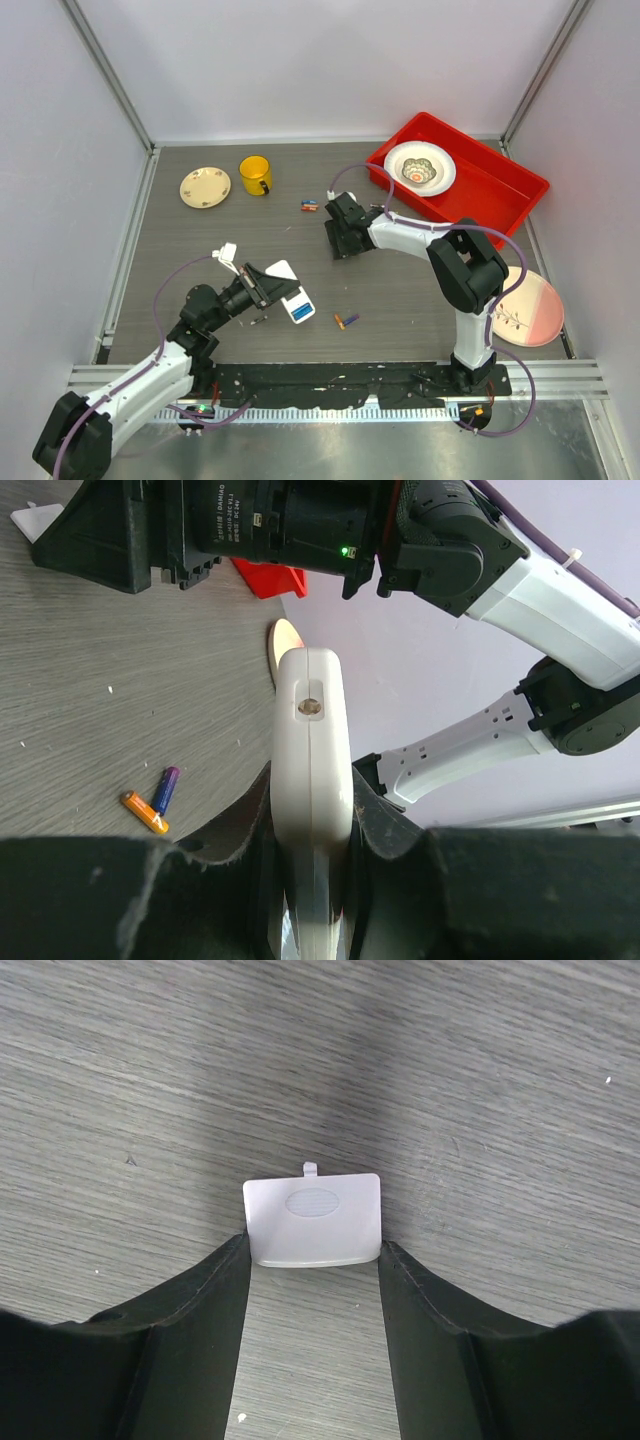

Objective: Load the batteries into the remote control

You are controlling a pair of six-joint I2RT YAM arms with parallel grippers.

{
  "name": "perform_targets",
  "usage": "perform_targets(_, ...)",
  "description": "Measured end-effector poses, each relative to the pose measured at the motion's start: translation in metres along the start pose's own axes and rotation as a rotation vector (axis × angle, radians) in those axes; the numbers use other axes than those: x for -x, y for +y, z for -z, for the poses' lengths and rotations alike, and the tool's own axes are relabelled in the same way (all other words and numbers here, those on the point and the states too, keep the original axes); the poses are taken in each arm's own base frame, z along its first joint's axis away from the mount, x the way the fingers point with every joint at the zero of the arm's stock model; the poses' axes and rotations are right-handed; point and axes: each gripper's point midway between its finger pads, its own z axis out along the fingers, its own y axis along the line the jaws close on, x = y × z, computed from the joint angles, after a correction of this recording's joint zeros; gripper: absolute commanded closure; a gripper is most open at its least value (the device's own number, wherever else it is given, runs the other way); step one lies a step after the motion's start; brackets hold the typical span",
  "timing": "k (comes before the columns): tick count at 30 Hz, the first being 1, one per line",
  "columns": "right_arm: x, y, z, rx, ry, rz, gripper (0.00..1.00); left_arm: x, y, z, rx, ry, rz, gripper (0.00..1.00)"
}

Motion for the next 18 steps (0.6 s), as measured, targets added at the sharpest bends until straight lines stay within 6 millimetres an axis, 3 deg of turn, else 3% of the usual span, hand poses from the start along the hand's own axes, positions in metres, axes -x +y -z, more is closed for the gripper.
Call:
perform_targets(5,0.0,0.0,0.0,0.002,0.001,0.004,0.54,0.0,-0.001,0.0,-0.003,-0.001,-0.001,1.0)
perform_targets(8,0.0,0.0,0.0,0.001,0.001,0.006,0.75,0.0,-0.001,0.0,-0.003,-0.001,-0.001,1.0)
perform_targets(11,0.0,-0.001,0.0,-0.001,0.0,0.006,0.87,0.0,-0.001,0.0,-0.002,-0.001,-0.001,1.0)
perform_targets(12,0.0,-0.001,0.0,-0.002,-0.001,0.005,0.97,0.0,-0.001,0.0,-0.002,-0.001,-0.001,1.0)
perform_targets(16,-0.005,-0.003,0.005,-0.006,-0.003,-0.01,0.99,0.0,0.003,-0.002,0.006,0.002,0.002,1.0)
perform_targets(18,-0.018,-0.009,0.014,-0.02,0.025,-0.022,0.99,-0.001,0.007,-0.003,0.021,0.007,0.009,1.0)
